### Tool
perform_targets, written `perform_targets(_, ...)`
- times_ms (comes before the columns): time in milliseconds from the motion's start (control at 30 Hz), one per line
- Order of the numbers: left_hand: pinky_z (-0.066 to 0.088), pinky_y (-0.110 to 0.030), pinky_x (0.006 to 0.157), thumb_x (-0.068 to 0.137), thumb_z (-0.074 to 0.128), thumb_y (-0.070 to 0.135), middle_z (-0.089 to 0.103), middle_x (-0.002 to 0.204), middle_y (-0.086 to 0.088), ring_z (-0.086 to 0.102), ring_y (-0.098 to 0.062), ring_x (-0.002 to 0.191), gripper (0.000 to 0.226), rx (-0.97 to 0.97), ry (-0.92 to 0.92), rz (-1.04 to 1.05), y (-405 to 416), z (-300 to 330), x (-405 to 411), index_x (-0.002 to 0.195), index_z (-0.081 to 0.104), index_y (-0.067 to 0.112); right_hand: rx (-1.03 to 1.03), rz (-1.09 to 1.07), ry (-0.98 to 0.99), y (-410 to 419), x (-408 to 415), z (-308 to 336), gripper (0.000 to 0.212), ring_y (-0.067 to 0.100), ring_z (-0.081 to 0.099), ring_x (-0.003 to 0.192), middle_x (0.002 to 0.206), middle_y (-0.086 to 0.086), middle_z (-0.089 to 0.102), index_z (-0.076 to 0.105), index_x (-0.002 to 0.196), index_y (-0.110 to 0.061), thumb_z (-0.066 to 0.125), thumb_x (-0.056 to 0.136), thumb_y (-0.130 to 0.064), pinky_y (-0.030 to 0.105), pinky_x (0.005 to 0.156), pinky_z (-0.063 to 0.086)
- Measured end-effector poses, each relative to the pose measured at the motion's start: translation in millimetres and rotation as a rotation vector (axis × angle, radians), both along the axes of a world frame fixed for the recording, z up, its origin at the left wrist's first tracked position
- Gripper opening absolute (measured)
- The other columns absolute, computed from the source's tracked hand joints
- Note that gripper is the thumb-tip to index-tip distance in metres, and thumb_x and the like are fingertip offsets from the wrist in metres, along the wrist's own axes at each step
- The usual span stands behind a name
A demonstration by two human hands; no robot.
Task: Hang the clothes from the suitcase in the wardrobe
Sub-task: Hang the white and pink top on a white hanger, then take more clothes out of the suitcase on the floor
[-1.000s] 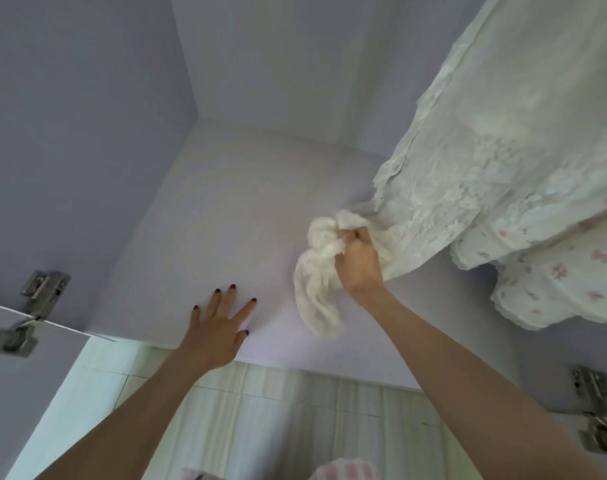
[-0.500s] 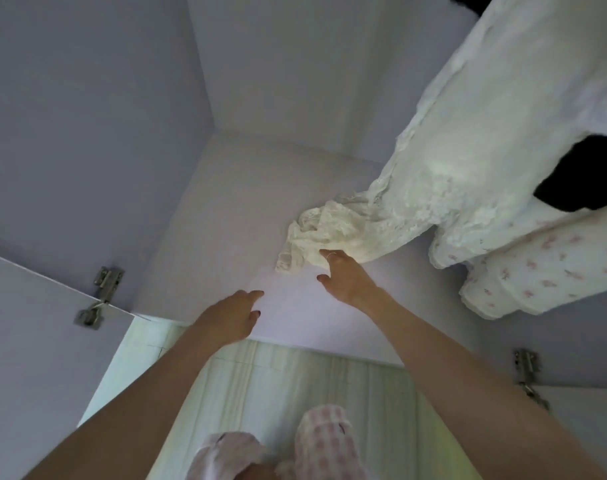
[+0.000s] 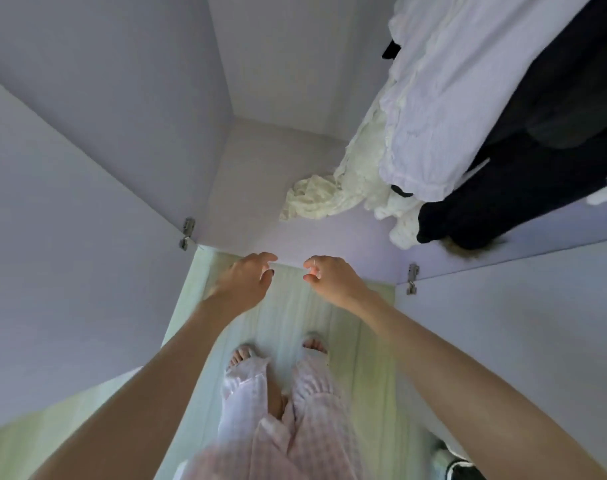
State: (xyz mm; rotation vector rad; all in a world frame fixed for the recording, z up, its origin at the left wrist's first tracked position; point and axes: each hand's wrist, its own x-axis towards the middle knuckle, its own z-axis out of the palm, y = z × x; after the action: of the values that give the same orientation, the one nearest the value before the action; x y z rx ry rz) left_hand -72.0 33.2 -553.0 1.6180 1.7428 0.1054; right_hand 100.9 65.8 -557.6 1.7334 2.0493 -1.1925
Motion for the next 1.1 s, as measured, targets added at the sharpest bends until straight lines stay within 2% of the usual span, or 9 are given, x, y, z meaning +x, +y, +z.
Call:
perform_targets(167,0.046,-0.034,0.092,0.095,0.043,0.018,0.062,0.121,-0.002,0.059,-0.022,0.109,0.033,0.006,-0.060,0.040,-55,79,9,0.127,0.052,0.019,-0.050,-0.041,0.047,-59,11,83,0.035,0.022,0.056,0.115,0.122,0.008,0.063,0.053,0.128,-0.011,0.048,0.096,-0.022,0.029,0.098,0.041)
perform_targets(433,0.047,-0.031,0.089,0.096,0.044,0.017,0.065,0.115,-0.002,0.061,-0.020,0.103,0.029,-0.002,-0.164,-0.028,-134,132,20,0.121,0.056,0.019,-0.065,-0.266,0.036,-159,37,135,0.037,0.021,0.054,0.118,0.131,0.009,0.058,0.051,0.132,-0.010,0.047,0.096,-0.021,0.028,0.099,0.041)
perform_targets(533,0.048,-0.033,0.089,0.096,0.043,0.018,0.065,0.115,0.000,0.061,-0.019,0.104,0.028,-0.028,-0.157,-0.120,-157,141,27,0.120,0.057,0.022,-0.075,-0.373,0.014,-207,48,142,0.037,0.021,0.055,0.117,0.131,0.008,0.058,0.051,0.131,-0.011,0.046,0.096,-0.022,0.027,0.096,0.041)
perform_targets(633,0.047,-0.031,0.088,0.097,0.041,0.019,0.065,0.115,0.000,0.060,-0.018,0.104,0.029,-0.071,-0.140,-0.269,-182,153,55,0.120,0.057,0.023,-0.085,-0.504,0.021,-261,68,153,0.036,0.021,0.052,0.122,0.134,0.009,0.056,0.051,0.131,-0.009,0.046,0.097,-0.020,0.024,0.099,0.036)
perform_targets(767,0.043,-0.026,0.082,0.098,0.039,0.021,0.061,0.113,0.000,0.055,-0.015,0.089,0.030,-0.100,-0.140,-0.453,-207,170,95,0.122,0.056,0.021,-0.089,-0.663,0.041,-310,99,160,0.034,0.022,0.053,0.120,0.132,0.008,0.057,0.055,0.127,-0.009,0.046,0.096,-0.017,0.025,0.098,0.038)
perform_targets(900,0.041,-0.025,0.091,0.098,0.041,0.019,0.061,0.120,-0.006,0.057,-0.020,0.107,0.030,-0.140,-0.152,-0.652,-235,178,140,0.123,0.057,0.017,-0.107,-0.861,0.057,-360,137,161,0.031,0.024,0.057,0.112,0.121,0.008,0.062,0.060,0.120,-0.009,0.051,0.092,-0.018,0.027,0.091,0.042)
perform_targets(1100,0.041,-0.024,0.095,0.098,0.041,0.019,0.058,0.126,-0.004,0.055,-0.021,0.112,0.030,-0.206,-0.068,-0.979,-277,183,243,0.123,0.058,0.018,-0.055,-1.127,0.102,-440,218,175,0.028,0.027,0.056,0.112,0.118,0.011,0.062,0.061,0.116,-0.007,0.048,0.095,-0.021,0.028,0.091,0.041)
